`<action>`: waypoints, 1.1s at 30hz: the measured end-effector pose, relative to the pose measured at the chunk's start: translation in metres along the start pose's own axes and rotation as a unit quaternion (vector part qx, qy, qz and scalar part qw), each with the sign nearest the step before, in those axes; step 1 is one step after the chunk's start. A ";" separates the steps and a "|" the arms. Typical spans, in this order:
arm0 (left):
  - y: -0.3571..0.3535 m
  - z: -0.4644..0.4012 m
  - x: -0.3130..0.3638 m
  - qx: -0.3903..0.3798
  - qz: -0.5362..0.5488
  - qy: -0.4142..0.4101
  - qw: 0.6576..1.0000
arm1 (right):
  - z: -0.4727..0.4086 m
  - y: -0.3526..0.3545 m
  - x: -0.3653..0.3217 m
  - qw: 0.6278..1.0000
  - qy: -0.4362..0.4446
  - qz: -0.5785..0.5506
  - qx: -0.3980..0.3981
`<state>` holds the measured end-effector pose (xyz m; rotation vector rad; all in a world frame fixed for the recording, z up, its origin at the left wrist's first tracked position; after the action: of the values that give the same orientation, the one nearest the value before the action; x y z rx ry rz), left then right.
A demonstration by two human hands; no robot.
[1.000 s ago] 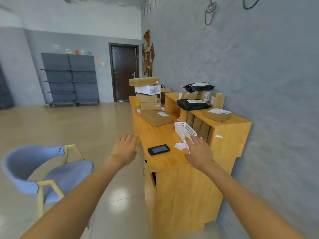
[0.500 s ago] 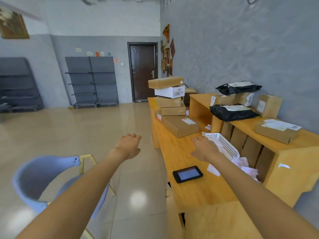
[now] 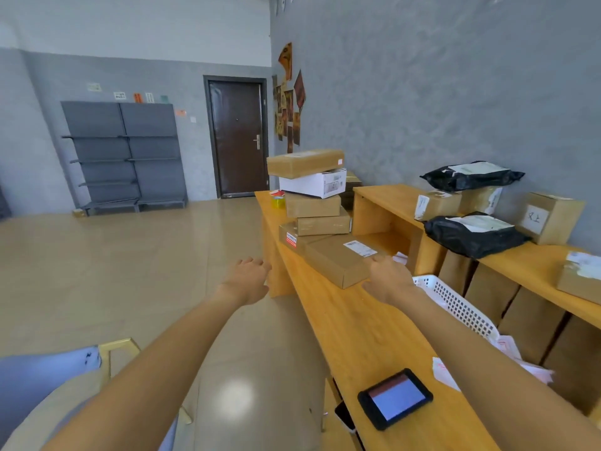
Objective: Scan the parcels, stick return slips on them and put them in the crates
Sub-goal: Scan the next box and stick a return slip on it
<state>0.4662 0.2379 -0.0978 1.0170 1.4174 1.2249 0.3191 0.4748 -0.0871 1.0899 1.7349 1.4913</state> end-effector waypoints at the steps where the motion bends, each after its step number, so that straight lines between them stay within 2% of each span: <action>1: 0.000 -0.016 -0.013 0.005 0.004 -0.011 1.000 | -0.015 -0.001 -0.003 1.000 -0.015 0.004 0.001; 8: -0.011 -0.123 -0.074 0.045 0.057 -0.077 0.994 | -0.087 -0.011 -0.030 0.995 -0.097 0.005 -0.014; 12: -0.047 -0.171 -0.082 -0.013 0.045 -0.122 0.991 | -0.112 -0.041 -0.032 0.990 -0.128 0.027 -0.059; 18: -0.078 -0.254 -0.097 -0.008 0.038 -0.165 0.986 | -0.176 -0.080 -0.023 0.981 -0.170 0.039 -0.088; 23: -0.092 -0.342 -0.113 -0.023 0.039 -0.177 0.983 | -0.246 -0.117 -0.010 0.974 -0.211 -0.006 -0.086; 27: -0.102 -0.404 -0.113 -0.047 0.040 -0.198 0.978 | -0.291 -0.152 -0.002 0.960 -0.251 -0.050 -0.114; 33: -0.149 -0.468 -0.108 -0.088 0.077 -0.222 0.968 | -0.320 -0.200 0.005 0.942 -0.297 -0.052 -0.146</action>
<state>0.0260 0.0262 -0.2175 1.2031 0.8826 1.1203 0.0048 0.3163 -0.2214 1.1193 1.0968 1.1440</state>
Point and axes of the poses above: each hand's wrist, its own z-axis away from the middle knuckle, its own y-axis out of the back of the hand, x = y × z, the point moved 1 cm from there along -z, towards the middle knuckle, and after that the axes turned 11 degrees about -y, right-handed, at the moved point
